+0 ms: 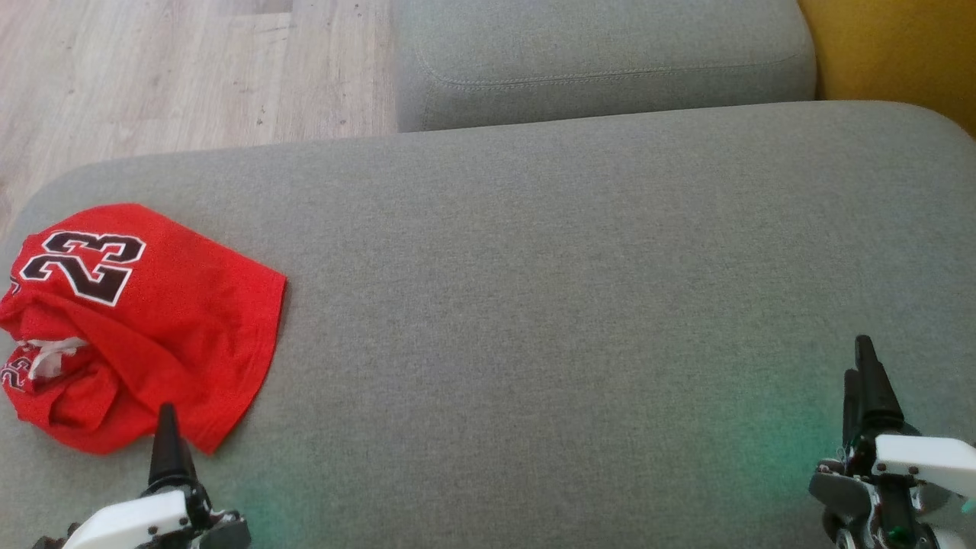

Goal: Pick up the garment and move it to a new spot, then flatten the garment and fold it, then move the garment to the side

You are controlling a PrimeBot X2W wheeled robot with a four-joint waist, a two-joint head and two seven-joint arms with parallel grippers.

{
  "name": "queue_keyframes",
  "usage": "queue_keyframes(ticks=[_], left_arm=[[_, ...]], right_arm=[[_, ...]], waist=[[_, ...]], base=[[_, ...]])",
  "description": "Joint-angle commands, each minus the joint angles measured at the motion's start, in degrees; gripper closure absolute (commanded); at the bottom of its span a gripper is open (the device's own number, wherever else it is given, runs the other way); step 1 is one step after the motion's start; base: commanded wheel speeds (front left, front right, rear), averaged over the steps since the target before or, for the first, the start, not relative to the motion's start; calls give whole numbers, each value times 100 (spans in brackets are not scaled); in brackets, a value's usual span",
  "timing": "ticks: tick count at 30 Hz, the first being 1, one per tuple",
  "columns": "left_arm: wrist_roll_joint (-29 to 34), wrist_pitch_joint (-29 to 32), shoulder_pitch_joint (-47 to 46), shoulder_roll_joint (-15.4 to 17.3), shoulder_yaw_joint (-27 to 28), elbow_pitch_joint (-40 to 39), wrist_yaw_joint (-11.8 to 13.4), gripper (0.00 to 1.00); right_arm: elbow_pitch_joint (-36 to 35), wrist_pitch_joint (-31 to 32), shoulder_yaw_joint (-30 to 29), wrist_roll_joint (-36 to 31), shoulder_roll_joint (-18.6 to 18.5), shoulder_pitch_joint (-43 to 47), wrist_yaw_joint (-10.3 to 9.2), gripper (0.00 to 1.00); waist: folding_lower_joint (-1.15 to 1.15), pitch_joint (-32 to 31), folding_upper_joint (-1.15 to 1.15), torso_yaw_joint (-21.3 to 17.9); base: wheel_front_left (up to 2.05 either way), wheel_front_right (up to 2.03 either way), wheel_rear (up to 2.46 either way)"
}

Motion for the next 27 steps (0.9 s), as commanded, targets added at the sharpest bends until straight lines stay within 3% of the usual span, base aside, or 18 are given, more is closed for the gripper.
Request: queue_keyframes(ticks=[1,11,20,27], left_arm=[[146,-59,-289,34,117,-232,-6,0],[830,-210,-329,36,126,-581,112,0],[1927,-361,-307,39,-157,-1142,515,0],[2735,-479,-291,41,-437,-1416,635,0]], right_arm=[[-273,-70,18,-258,-23,-253,9,0],[-603,-222,52,-1430,-26,-282,12,0],[-869,-374,170,-2524,-29,-287,16,0],[-1031,-492,258,-3315,-32,-296,18,0]], waist=[[0,4,0,8],[0,26,0,27],[0,55,0,41],[0,70,0,55]], base=[[0,0,0],[0,0,0],[0,0,0],[0,0,0]])
